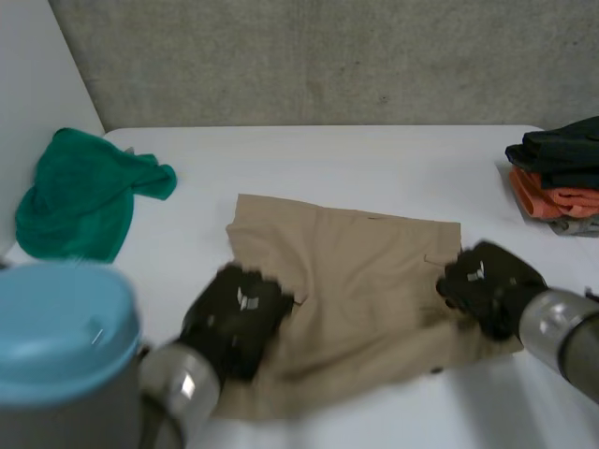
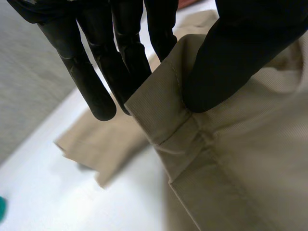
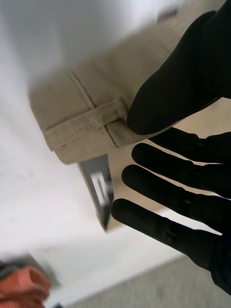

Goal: Fold the laundry.

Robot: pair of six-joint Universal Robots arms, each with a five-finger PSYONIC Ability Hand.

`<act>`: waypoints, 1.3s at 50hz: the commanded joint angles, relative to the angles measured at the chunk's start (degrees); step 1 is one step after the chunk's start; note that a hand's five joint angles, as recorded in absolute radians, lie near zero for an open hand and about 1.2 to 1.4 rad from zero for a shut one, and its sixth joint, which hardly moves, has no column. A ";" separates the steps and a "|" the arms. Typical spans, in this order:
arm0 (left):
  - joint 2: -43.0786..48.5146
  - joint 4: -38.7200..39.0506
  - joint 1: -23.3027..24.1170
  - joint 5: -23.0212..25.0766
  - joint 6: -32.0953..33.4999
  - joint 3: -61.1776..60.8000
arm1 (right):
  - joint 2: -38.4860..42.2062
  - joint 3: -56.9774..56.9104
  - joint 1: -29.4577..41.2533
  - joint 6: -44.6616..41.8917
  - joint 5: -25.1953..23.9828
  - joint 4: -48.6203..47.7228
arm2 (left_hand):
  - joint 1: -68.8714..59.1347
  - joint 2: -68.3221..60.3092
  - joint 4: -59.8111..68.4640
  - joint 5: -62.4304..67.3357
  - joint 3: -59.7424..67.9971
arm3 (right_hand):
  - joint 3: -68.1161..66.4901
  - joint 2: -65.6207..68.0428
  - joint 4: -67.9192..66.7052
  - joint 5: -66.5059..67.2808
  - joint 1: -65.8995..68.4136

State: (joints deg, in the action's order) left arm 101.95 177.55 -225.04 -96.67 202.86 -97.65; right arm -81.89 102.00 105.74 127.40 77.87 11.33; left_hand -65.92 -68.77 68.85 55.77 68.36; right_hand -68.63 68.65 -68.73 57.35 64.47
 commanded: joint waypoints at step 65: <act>21.90 29.70 -5.41 -5.54 13.08 19.79 | 21.17 -17.10 -11.43 18.87 7.99 -18.71 | 55.92 58.77 -58.85 -55.77 -58.36 | -11.37 11.35 -11.27 12.65 15.53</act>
State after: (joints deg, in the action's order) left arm 125.32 207.69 -230.44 -102.01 215.83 -77.82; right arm -55.66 83.57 97.47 155.12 79.36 -3.77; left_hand -11.09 -11.62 11.63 2.75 11.93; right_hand -66.78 66.86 -42.74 53.75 59.04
